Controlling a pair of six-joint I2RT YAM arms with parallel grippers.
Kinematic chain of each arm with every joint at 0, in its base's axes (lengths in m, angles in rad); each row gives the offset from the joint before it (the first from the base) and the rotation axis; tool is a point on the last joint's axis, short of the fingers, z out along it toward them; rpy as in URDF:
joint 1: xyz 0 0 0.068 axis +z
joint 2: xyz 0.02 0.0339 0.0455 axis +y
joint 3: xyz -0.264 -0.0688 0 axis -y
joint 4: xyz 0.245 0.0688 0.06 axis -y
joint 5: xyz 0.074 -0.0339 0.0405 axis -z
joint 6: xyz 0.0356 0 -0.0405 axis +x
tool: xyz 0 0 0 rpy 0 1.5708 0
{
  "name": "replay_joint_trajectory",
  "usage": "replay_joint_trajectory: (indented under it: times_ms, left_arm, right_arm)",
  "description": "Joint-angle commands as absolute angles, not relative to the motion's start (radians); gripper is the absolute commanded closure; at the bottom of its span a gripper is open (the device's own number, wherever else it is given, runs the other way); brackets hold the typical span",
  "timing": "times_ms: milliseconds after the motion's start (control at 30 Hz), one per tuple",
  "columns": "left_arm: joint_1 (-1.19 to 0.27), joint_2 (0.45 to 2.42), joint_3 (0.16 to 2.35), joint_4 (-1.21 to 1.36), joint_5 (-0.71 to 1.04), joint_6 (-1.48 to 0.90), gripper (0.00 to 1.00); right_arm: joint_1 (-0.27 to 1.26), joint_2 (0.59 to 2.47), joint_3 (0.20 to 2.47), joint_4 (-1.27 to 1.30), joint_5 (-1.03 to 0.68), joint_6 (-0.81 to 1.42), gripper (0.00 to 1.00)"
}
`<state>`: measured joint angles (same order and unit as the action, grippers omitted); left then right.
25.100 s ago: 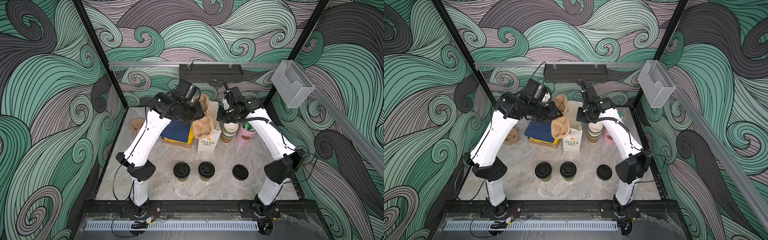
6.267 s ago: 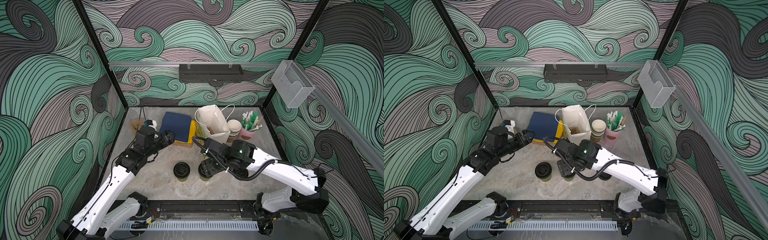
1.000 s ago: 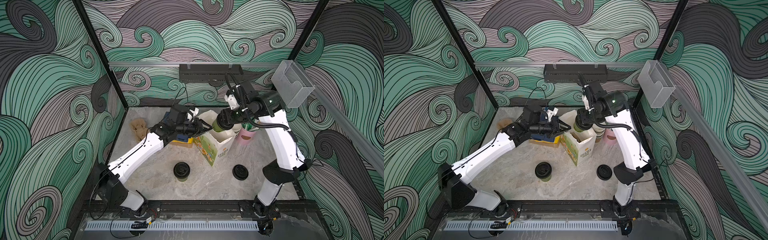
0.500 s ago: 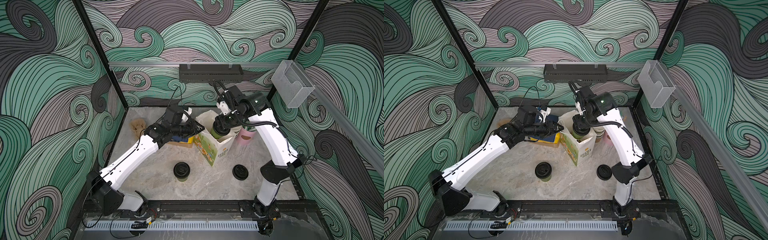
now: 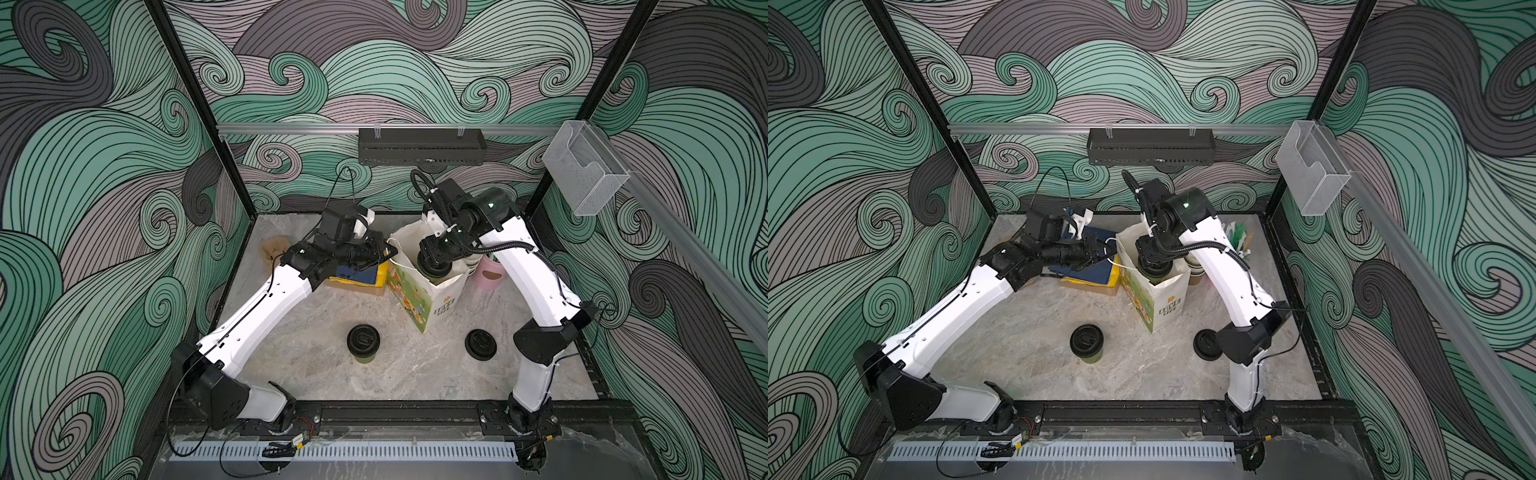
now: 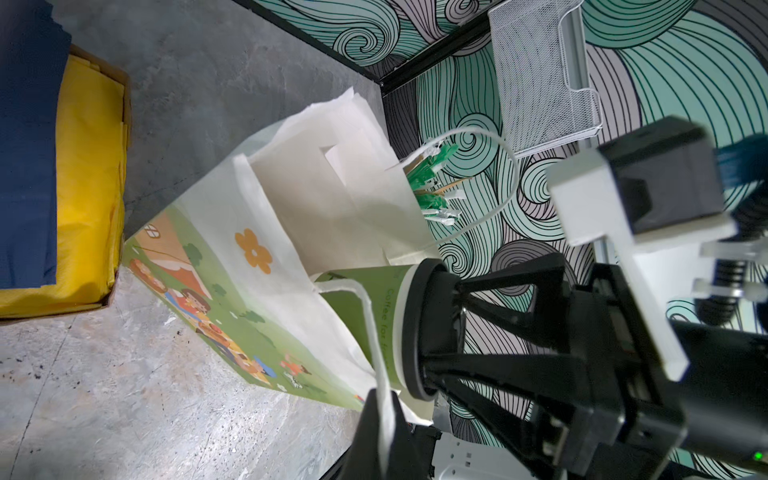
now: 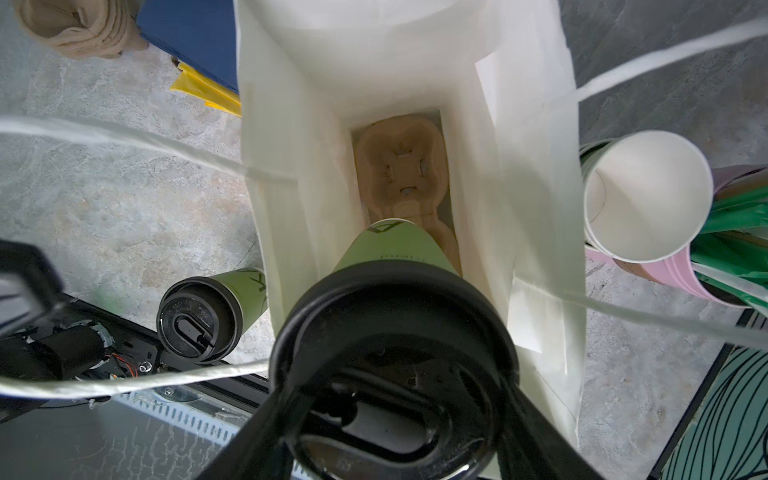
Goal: Pack the takeout coffee
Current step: 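Lower the green cup into the bag onto the carrier with the right gripper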
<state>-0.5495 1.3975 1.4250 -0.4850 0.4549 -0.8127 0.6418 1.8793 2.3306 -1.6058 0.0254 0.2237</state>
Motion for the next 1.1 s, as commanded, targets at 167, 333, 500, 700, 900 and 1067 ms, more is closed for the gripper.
replay_joint_trajectory:
  times_ms: [167,333,500,700,900,1067]
  left_arm:
    - [-0.505,1.414,1.490,-0.529,0.554,-0.707,1.00]
    - [-0.505,1.447,1.487,-0.529,0.606,-0.694,1.00]
    - [-0.505,1.438,1.471,-0.531,0.613,-0.683,1.00]
    - [-0.505,1.428,1.442,-0.522,0.619,-0.677,1.00]
    - [-0.505,1.427,1.439,-0.513,0.624,-0.681,1.00]
    - [-0.505,1.429,1.439,-0.512,0.627,-0.683,1.00]
  right_arm:
    - [0.655,1.828,2.250,-1.801,0.040,0.304,0.40]
    - [0.657,1.835,2.224,-1.801,0.048,0.319,0.40]
    - [0.656,1.891,2.269,-1.798,0.051,0.291,0.40]
    - [0.654,1.933,2.261,-1.798,0.049,0.252,0.39]
    - [0.638,1.954,2.264,-1.799,0.078,0.213,0.38]
    - [0.635,1.965,2.255,-1.799,0.089,0.198,0.37]
